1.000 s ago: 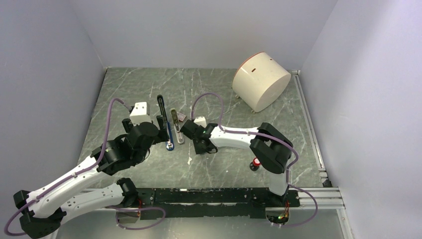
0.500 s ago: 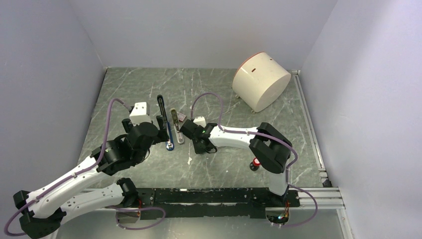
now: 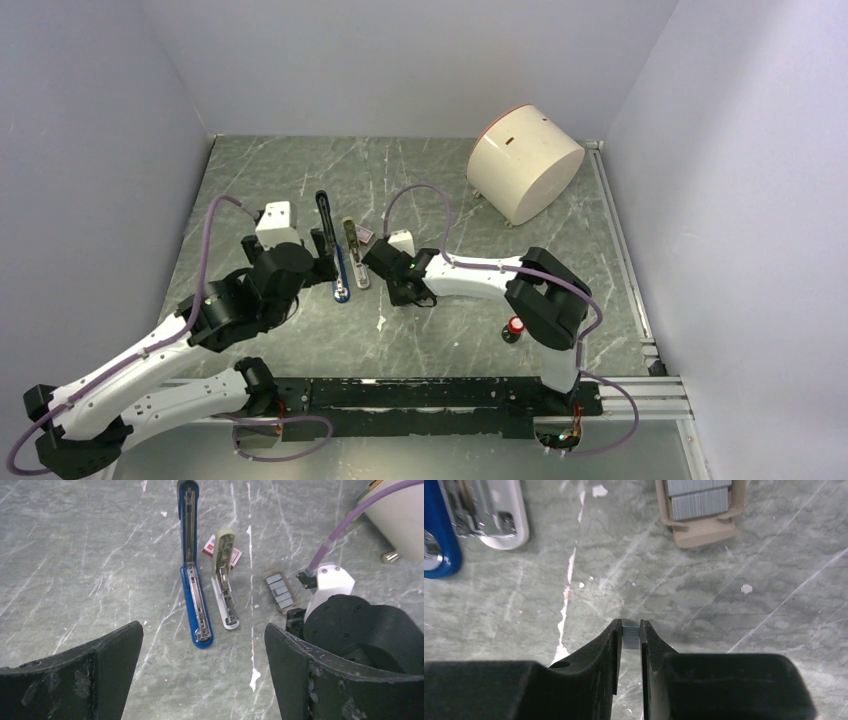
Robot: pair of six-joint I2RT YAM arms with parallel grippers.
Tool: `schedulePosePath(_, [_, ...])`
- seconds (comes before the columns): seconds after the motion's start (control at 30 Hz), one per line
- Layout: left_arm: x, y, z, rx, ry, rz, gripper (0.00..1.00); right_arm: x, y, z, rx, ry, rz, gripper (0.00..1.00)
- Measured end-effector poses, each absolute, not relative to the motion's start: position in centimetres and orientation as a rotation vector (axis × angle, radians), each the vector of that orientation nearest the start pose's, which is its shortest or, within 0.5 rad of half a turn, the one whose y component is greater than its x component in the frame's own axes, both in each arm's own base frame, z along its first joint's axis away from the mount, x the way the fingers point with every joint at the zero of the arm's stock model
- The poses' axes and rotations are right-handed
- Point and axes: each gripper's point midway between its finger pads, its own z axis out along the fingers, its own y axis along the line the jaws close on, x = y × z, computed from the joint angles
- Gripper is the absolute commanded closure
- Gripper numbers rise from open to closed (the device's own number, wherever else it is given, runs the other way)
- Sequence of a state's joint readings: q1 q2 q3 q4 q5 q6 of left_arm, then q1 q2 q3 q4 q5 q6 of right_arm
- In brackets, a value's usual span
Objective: Load the staples into the stapler
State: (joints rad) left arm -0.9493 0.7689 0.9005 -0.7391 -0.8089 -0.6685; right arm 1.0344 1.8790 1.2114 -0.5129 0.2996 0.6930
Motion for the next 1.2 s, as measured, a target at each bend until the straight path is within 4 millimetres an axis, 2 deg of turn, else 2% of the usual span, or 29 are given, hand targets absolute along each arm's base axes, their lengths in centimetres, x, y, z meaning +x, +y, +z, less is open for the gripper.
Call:
schedulePosePath(0.17, [22.0,-11.4,27.1,-0.189,1.915,-0.197,0.04,23.5,33.7,3.0,-0.355,2.570,0.184,0.79])
schedulePosePath(0.37, [22.2,-10.8,30.8,-0.229,1.840,-0.225,0.04,24.8,36.2,5.4,-0.356,2.474,0.252,0.79])
schedulePosePath(0.53, [22.2,-10.5,33.2,-0.248,1.794,-0.254,0.05,26.3,40.3,8.5,-0.358,2.365,0.332,0.79])
schedulePosePath(0.67, [22.3,-10.4,34.4,-0.257,1.769,-0.272,0.05,26.9,43.3,9.9,-0.367,2.305,0.375,0.79])
schedulePosePath(0.83, [22.3,-10.4,35.0,-0.263,1.756,-0.285,0.05,27.5,45.8,9.9,-0.373,2.268,0.380,0.79])
schedulePosePath(1.2, [21.4,-9.3,38.1,-0.309,1.692,-0.358,0.06,28.5,47.1,7.2,-0.393,2.262,0.323,0.79])
